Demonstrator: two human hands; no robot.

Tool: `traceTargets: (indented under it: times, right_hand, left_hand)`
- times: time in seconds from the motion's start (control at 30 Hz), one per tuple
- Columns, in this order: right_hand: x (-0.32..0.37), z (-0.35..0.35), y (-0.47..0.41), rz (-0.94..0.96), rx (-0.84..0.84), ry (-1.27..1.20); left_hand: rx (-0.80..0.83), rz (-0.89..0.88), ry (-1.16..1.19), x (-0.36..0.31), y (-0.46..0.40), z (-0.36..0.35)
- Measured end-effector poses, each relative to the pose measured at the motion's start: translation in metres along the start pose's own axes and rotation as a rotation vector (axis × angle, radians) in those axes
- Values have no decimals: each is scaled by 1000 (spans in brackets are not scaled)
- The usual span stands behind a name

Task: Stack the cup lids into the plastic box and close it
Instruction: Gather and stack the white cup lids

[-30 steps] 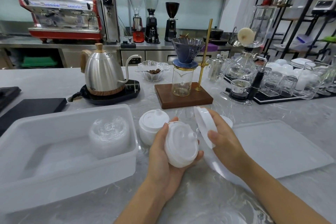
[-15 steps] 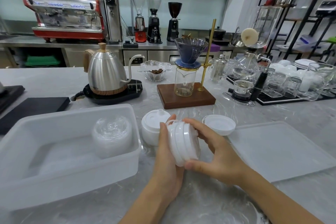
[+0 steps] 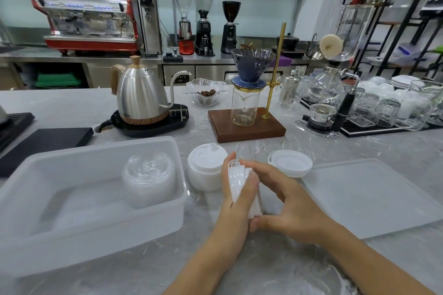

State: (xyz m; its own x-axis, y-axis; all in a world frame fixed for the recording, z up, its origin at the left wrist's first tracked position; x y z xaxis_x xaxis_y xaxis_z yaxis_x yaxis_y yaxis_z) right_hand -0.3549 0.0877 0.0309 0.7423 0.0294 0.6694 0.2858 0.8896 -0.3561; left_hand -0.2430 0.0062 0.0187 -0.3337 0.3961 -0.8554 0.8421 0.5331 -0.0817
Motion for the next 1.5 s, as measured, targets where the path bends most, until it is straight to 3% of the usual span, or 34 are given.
traceTargets:
  times: [0.13, 0.43, 0.53, 0.6, 0.67, 0.77, 0.83, 0.97, 1.3, 1.5]
  right_hand:
    - [2, 0, -1, 23, -12, -4]
    - [4, -3, -3, 19, 108, -54]
    - [-1, 14, -10, -41, -121, -137]
    - [-18, 34, -15, -161, -435, -87]
    - [-41, 53, -19, -404, -606, 157]
    - [-72, 65, -24, -805, -365, 576]
    - [-83, 62, -29, -880, -234, 688]
    - [-86, 58, -33, -834, -265, 665]
    - [-52, 64, -24, -489, -552, 79]
    - [-19, 50, -15, -287, -534, -83]
  left_hand:
    - [39, -79, -90, 0, -1, 0]
    - [-87, 71, 261, -1, -8, 4]
    - [-105, 85, 338, -3, -11, 4]
    - [-143, 97, 361, -2, -12, 6]
    - [-156, 122, 379, 1, -12, 7]
    - [-156, 166, 407, 4, -11, 8]
    - [-155, 177, 408, 5, -11, 7]
    - [-148, 178, 409, 6, -13, 6]
    - [-169, 122, 478, 9, -17, 9]
    - [-160, 55, 451, 7, -17, 3]
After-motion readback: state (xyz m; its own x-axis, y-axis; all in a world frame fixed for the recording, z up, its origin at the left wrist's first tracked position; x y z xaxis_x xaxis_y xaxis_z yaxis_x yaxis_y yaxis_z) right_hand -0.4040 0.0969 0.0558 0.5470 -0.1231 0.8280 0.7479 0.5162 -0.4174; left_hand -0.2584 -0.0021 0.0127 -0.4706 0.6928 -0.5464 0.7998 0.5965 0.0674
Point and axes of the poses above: each hand's wrist, its own y-axis away from the middle knuckle, its own z-axis out of the back of the hand, x = y × z, the point moved 2 cm from there along -y, towards the middle knuckle, and after that the axes turned 10 degrees about y, right-handed, at the moved point
